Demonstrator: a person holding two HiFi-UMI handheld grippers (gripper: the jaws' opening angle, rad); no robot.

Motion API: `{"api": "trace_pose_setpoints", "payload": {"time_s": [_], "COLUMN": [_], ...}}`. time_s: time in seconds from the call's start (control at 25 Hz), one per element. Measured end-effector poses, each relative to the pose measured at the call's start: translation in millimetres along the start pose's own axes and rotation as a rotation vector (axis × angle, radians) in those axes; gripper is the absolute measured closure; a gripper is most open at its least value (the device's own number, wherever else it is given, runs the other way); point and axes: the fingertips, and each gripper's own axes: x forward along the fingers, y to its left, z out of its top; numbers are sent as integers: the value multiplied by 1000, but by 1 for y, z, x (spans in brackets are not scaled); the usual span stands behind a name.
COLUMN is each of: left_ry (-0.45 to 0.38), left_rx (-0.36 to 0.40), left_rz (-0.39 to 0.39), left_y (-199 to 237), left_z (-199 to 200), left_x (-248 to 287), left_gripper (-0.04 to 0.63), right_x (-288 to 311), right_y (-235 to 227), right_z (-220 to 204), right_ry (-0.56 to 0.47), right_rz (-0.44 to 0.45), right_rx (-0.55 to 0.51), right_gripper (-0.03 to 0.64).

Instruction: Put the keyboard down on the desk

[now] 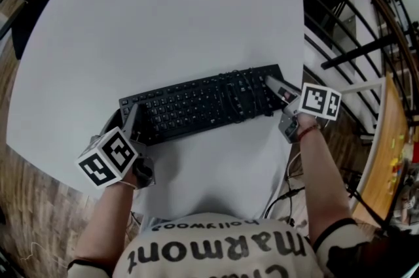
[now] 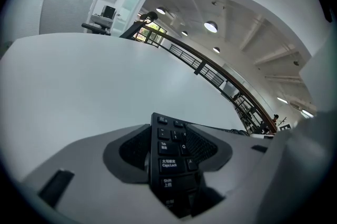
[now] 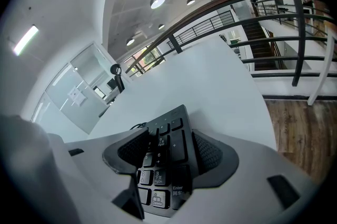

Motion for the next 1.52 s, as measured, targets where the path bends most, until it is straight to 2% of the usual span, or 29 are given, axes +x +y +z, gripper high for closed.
{"api": "trace_pose_setpoints", "payload": {"time_s": [0.44,0.6,0.88,1.08,1.36,1.52], "left_ry": [-25,-38,-98,-166,-186,-248], "left_rx": [30,107,166,279,303,359], "left_rz": [36,59,96,131,137,163], "left_y": [2,0,-2,-6,-7,-11], "left_z": [3,3,4,5,6,6], "left_x": [-2,-3,-5,-9,-11,-15], "left_gripper": [385,385,385,385,385,387], "right_x": [2,2,0,1,1,-1], "right_y": [3,4,0,4,6,4], "right_z": [2,2,1,3,4,3], "right_ry": [-5,-8,-10,-24,-32,-37], "right_rz": [25,32,0,21,24,-2], "right_rx": [-12,-14,-4,-28,-37,-39], "right_gripper": [354,354,354,354,354,351]}}
